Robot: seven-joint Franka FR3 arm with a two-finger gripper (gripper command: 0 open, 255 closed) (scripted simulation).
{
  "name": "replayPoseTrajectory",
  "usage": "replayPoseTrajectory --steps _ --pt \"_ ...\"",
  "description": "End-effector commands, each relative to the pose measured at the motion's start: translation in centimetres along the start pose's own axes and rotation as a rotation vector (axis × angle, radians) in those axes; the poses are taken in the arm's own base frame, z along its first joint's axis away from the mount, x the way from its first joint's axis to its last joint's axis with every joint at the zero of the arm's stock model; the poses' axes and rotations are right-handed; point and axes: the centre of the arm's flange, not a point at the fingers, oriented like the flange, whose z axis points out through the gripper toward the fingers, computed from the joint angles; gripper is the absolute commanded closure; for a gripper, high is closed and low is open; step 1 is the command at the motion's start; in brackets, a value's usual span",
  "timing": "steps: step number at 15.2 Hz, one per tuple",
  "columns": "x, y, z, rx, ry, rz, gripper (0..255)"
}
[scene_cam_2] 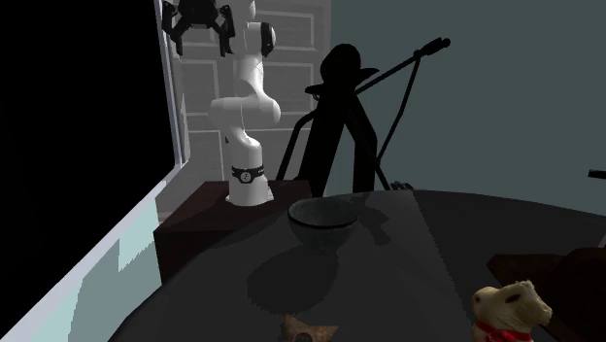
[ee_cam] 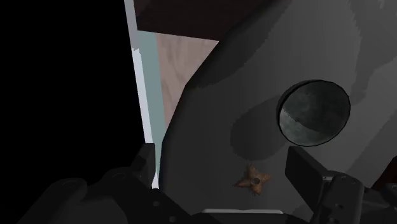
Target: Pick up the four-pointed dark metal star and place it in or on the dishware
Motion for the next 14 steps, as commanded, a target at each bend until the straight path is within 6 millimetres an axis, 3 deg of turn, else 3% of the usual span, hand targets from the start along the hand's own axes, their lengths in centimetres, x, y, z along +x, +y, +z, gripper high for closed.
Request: replayPoseTrajectory --steps 1,14 --pt "0.0 0.0 0.0 0.0 0.0 0.0 0" --pt "9.5 -7.1 12.7 -0.002 -0.026 0.128 0"
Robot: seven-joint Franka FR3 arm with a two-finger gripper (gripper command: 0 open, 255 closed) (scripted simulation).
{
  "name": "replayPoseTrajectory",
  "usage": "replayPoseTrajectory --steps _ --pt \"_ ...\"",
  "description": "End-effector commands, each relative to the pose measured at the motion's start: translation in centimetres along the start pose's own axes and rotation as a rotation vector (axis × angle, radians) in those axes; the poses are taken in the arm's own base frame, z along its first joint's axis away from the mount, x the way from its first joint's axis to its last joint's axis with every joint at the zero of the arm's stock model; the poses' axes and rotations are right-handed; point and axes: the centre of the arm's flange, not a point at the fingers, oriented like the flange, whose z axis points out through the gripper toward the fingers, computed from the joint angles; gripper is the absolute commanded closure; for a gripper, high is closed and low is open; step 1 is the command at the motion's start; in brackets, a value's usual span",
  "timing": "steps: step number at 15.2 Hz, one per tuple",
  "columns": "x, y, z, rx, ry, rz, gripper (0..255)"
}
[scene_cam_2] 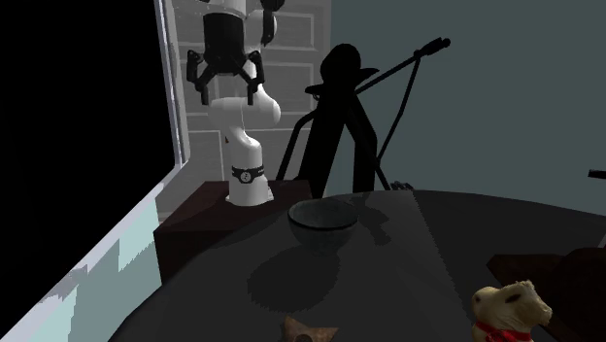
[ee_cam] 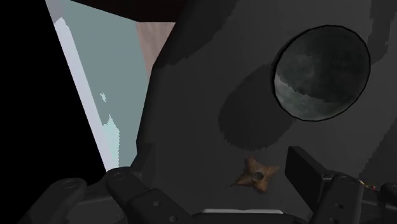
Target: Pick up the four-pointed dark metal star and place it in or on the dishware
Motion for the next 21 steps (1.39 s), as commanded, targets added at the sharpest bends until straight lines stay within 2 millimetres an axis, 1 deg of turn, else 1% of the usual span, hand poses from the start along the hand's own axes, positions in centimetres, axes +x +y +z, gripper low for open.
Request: replayPoseTrajectory --steps 1,11,21 --pt "1.5 -1.3 2.0 0.0 -0.003 0.021 0" --pt "8.9 -6.7 11.7 -0.001 -0.022 0.12 0" --pt "16.5 -11.3 21.7 -0.003 -0.042 0.219 0"
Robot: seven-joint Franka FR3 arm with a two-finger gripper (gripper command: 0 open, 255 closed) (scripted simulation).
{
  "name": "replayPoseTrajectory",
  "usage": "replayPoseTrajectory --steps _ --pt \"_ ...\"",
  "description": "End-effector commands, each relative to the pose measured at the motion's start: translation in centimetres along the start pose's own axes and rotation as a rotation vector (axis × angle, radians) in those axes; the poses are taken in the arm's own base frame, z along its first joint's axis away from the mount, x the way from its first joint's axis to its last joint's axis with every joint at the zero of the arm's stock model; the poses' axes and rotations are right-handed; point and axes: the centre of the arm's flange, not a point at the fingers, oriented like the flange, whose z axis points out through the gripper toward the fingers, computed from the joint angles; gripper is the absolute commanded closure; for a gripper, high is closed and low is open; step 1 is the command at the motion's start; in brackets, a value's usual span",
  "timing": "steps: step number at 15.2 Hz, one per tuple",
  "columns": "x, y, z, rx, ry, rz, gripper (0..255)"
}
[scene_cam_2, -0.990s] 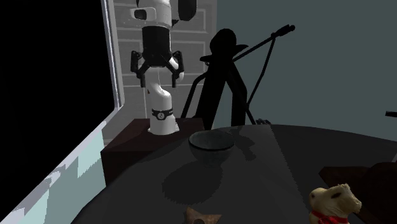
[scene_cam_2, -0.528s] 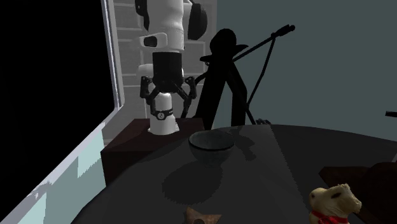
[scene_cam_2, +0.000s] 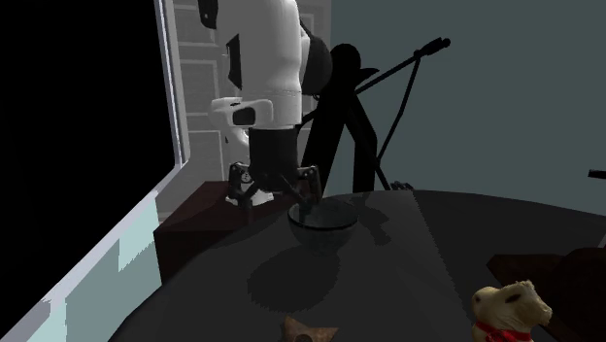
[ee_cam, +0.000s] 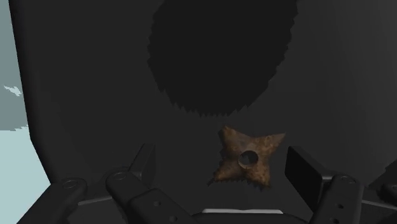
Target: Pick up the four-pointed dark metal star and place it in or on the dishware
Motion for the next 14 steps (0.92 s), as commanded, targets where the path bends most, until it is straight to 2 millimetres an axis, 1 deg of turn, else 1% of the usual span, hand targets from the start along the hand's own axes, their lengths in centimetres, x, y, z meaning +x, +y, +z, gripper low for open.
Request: replayPoseTrajectory --steps 1,10,11,14 --pt "1.5 -1.3 2.3 0.0 -0.003 0.021 0" --pt "8.2 -6.2 11.1 -0.001 -0.021 0.11 0" --pt "8.3 -6.3 11.2 -0.001 -0.021 0.111 0" --pt "8.2 -6.3 12.8 -0.001 -0.021 0.111 0"
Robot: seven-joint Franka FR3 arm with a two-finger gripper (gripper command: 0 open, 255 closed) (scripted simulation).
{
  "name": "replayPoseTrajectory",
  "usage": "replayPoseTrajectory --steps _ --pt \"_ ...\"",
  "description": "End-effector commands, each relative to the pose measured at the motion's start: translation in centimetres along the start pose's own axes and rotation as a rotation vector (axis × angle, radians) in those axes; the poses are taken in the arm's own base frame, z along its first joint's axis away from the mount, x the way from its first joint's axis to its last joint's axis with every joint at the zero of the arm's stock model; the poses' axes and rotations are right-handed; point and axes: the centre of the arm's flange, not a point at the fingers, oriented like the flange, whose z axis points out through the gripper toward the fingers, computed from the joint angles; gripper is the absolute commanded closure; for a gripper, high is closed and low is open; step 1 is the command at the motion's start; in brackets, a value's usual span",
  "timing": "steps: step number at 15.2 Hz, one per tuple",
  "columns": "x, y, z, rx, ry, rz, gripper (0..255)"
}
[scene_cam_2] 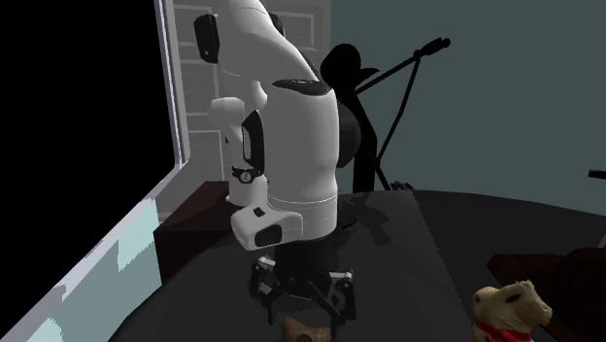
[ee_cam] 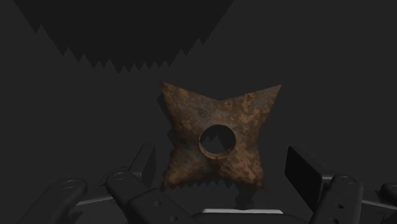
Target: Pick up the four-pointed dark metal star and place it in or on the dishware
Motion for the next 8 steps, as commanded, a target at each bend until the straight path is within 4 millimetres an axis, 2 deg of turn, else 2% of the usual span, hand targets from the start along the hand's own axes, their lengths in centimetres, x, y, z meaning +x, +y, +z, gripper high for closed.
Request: replayPoseTrajectory --steps 1,4,8 --pt "0.1 -0.1 1.1 0.0 0.0 0.001 0" --pt "0.1 -0.1 3.0 0.0 0.0 0.001 0" --pt "0.1 -0.1 3.0 0.0 0.0 0.001 0"
